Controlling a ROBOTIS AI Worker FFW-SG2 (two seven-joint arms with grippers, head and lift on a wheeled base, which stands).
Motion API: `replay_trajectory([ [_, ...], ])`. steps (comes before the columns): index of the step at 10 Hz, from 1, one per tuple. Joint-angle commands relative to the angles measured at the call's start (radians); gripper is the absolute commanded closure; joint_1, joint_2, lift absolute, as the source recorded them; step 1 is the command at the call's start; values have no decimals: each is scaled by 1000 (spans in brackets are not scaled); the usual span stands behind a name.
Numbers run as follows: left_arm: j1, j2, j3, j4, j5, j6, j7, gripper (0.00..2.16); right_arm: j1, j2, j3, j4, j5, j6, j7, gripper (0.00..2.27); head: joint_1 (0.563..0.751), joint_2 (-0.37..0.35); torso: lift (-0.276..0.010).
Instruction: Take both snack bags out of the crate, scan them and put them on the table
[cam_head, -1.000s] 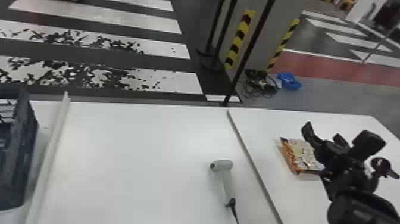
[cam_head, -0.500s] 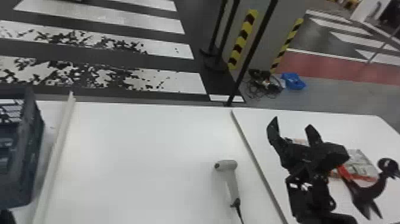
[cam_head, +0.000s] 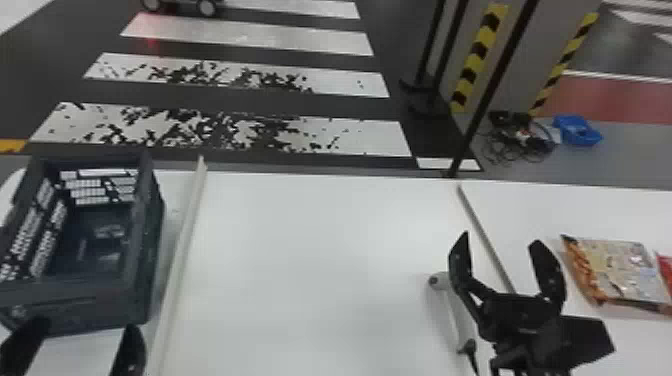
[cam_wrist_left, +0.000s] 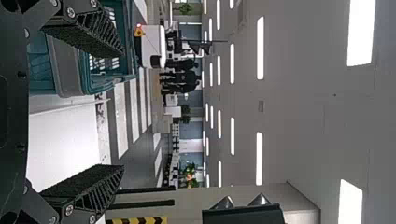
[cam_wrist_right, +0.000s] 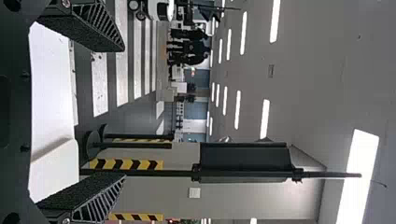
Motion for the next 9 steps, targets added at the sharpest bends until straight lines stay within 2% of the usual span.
replay_trajectory([
  [1, -12, -2, -9, -7, -1, 68, 13, 154, 25, 23, 68, 0, 47, 12, -13, 39, 695, -113, -94],
  [4, -33, -8, -48, -24, 0, 138, 30, 154, 67, 35, 166, 2, 119, 73, -90, 39, 695, -13, -94],
  [7, -43, -11, -89, -73, -23, 197, 53, 154, 90, 29, 229, 37, 137, 64, -160, 43, 695, 5, -94],
  [9, -53, -13, -92, -74, -24, 261, 60, 154, 93, 26, 255, 56, 137, 39, -185, 43, 695, 7, -94],
])
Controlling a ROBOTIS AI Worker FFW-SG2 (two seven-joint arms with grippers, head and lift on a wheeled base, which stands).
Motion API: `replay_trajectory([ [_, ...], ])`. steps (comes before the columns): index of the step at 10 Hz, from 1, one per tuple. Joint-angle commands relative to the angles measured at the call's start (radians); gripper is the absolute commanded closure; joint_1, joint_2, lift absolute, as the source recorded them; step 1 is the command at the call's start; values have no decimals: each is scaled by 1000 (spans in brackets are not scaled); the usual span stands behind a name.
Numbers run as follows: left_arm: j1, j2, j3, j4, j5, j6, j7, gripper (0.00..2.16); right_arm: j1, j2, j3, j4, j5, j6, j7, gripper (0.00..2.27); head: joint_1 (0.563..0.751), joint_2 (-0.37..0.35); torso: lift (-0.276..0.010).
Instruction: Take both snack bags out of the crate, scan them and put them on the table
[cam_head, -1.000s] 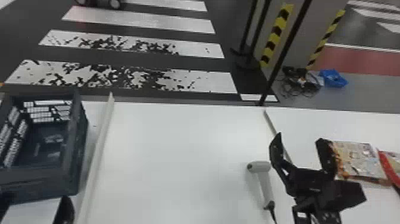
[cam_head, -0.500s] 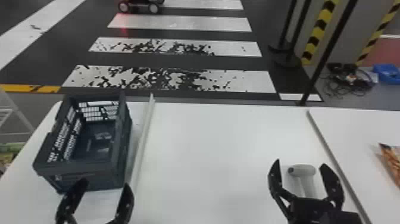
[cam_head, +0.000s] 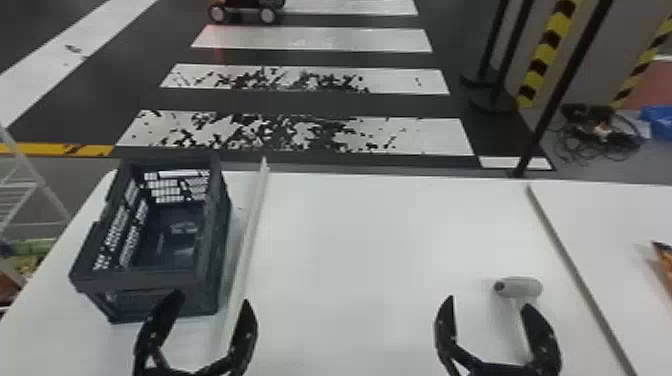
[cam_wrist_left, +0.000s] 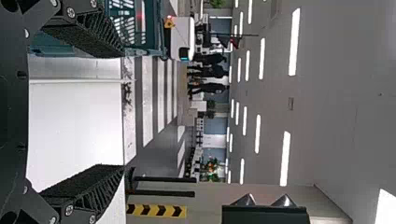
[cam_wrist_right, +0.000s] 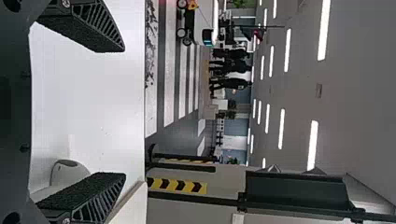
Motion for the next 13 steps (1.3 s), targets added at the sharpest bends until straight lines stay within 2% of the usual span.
replay_trajectory([
  [1, -10, -1, -3, 0, -2, 37, 6, 154, 2, -1, 12, 14, -1, -18, -3, 43, 695, 13, -94],
  [4, -18, -1, -10, 0, -3, 43, 6, 154, 0, -4, 9, 25, -11, -18, -5, 46, 695, 19, -94],
  [13, -32, -1, -19, -3, -22, 113, 6, 154, -17, -9, -9, 34, -43, 6, -29, 49, 695, -24, -94],
])
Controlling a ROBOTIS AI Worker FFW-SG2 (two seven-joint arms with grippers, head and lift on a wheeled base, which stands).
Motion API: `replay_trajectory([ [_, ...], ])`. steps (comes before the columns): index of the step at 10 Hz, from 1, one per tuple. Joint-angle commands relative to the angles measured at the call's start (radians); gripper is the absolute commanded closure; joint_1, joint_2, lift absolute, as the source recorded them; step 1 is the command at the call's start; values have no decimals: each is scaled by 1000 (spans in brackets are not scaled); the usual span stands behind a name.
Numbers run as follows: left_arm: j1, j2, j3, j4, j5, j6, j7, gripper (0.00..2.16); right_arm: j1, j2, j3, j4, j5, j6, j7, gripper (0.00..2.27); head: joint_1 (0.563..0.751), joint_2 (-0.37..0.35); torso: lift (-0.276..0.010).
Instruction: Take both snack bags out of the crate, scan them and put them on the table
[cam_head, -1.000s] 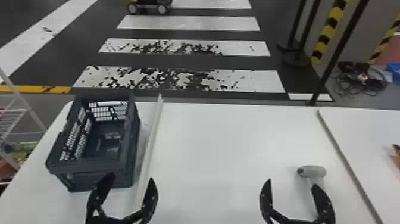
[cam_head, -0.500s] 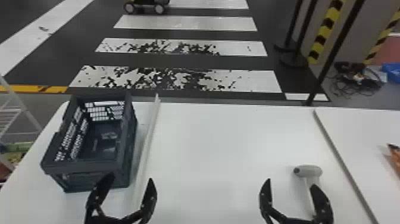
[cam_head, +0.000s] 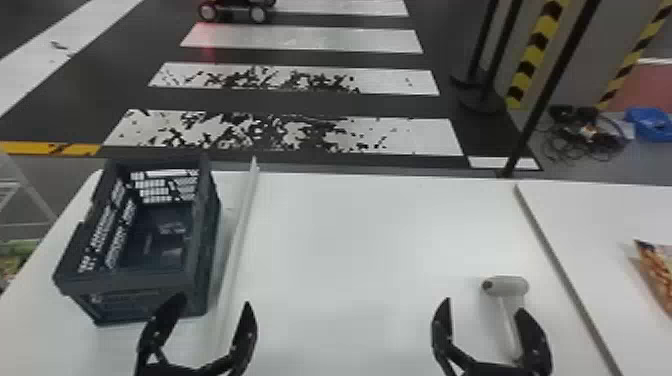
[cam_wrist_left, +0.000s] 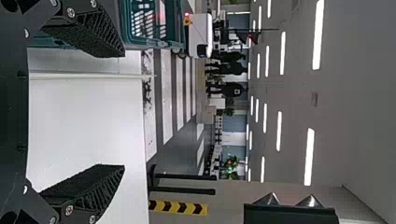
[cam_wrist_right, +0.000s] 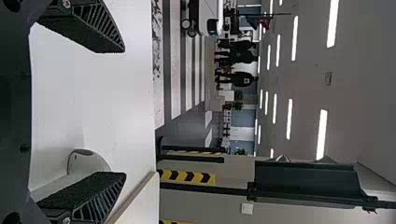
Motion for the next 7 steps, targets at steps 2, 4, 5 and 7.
replay_trajectory([
  [2, -3, 2, -3, 0, 0, 10, 0, 154, -3, -2, -3, 0, -6, 16, 0, 49, 695, -33, -94],
  [4, -8, 2, -3, 0, 0, 13, 0, 154, -3, -2, -3, 0, -6, 16, 0, 49, 695, -35, -94],
  [5, -8, 2, -3, 0, 1, 13, 0, 154, -4, 0, -3, 2, -6, 16, 0, 49, 695, -35, -94],
  [7, -11, 2, -3, 3, 1, 16, 0, 154, -3, 0, -1, 3, -6, 16, 0, 49, 695, -35, -94],
])
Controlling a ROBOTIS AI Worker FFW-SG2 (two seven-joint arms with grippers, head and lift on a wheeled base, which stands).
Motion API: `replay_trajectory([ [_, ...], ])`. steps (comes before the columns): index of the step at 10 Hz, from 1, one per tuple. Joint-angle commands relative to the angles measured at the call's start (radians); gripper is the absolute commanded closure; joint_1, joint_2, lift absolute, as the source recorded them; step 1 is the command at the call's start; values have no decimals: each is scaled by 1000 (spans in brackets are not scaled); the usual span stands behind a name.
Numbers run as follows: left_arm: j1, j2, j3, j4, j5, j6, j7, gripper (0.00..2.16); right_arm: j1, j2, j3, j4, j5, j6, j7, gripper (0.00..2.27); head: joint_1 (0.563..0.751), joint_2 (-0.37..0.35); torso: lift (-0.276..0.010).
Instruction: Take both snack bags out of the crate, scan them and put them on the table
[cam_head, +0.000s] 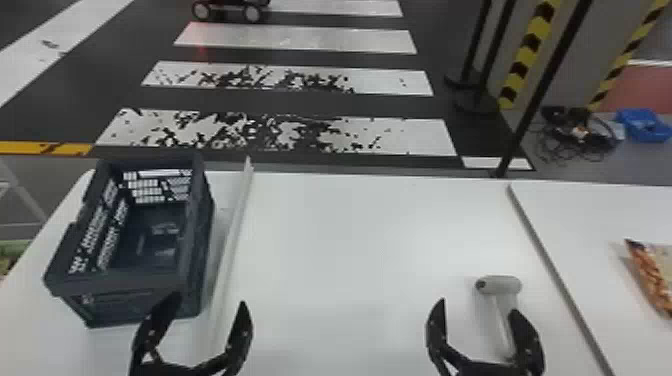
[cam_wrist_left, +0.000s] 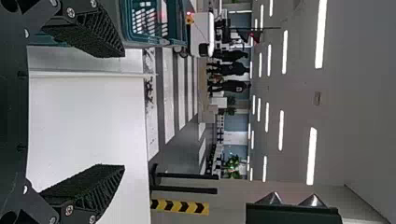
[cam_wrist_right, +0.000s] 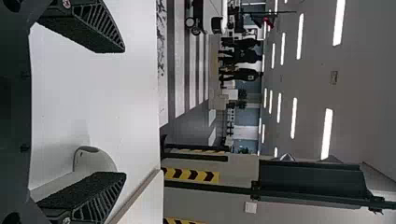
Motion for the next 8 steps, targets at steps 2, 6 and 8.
replay_trajectory([
  [2, -3, 0, 0, 7, 2, 0, 0, 154, 0, 3, 1, 2, 0, -1, 0, 49, 695, -34, -94],
  [6, -11, -1, -2, 20, 6, -3, 0, 154, 0, 5, 1, 2, 2, -1, 0, 53, 695, -30, -94],
  [8, -16, -1, -3, 23, 6, 0, 0, 154, -3, 5, -1, 5, 0, -1, 0, 53, 695, -30, -94],
])
